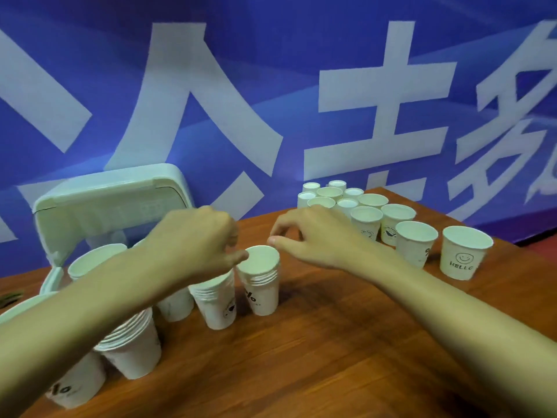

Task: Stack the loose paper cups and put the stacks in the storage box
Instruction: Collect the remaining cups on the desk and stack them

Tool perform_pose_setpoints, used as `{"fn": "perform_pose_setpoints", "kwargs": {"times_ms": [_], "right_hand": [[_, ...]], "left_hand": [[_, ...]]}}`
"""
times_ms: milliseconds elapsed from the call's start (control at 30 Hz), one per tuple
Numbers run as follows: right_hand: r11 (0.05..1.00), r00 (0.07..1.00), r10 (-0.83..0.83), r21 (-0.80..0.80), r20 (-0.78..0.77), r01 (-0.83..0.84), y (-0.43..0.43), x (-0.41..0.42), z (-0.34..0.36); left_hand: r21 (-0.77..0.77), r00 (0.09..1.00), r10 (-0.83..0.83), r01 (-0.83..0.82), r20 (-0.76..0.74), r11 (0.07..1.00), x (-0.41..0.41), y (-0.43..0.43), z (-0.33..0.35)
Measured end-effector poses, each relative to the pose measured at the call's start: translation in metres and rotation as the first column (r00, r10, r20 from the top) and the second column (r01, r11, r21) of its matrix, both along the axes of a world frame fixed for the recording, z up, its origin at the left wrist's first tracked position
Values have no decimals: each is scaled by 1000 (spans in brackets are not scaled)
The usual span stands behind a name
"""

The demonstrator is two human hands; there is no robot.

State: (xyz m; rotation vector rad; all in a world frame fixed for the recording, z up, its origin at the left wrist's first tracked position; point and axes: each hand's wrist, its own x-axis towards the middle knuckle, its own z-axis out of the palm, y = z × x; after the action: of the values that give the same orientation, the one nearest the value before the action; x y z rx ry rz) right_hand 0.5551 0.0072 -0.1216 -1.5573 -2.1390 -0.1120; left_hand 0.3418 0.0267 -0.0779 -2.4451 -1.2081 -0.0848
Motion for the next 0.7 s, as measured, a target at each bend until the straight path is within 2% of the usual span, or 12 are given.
{"fn": "perform_pose_setpoints", "kwargs": {"times_ms": [167, 367, 533, 700], "right_hand": [[954, 959, -285, 99, 9, 282, -15, 71, 4], [790, 777, -613, 129, 142, 599, -55, 157, -12], [696, 665, -710, 83, 232, 713, -81, 200, -29], [636, 614, -741, -12, 273, 772, -86, 208, -38]], "left_hand": [[45, 964, -245, 241, 102, 969, 112, -10, 4], [36, 874, -411, 417, 259, 908, 237, -9, -37], [-18, 855, -431, 455, 290, 890, 284, -6, -63], [-94, 875, -415, 448, 249, 889, 293, 4, -83]]}}
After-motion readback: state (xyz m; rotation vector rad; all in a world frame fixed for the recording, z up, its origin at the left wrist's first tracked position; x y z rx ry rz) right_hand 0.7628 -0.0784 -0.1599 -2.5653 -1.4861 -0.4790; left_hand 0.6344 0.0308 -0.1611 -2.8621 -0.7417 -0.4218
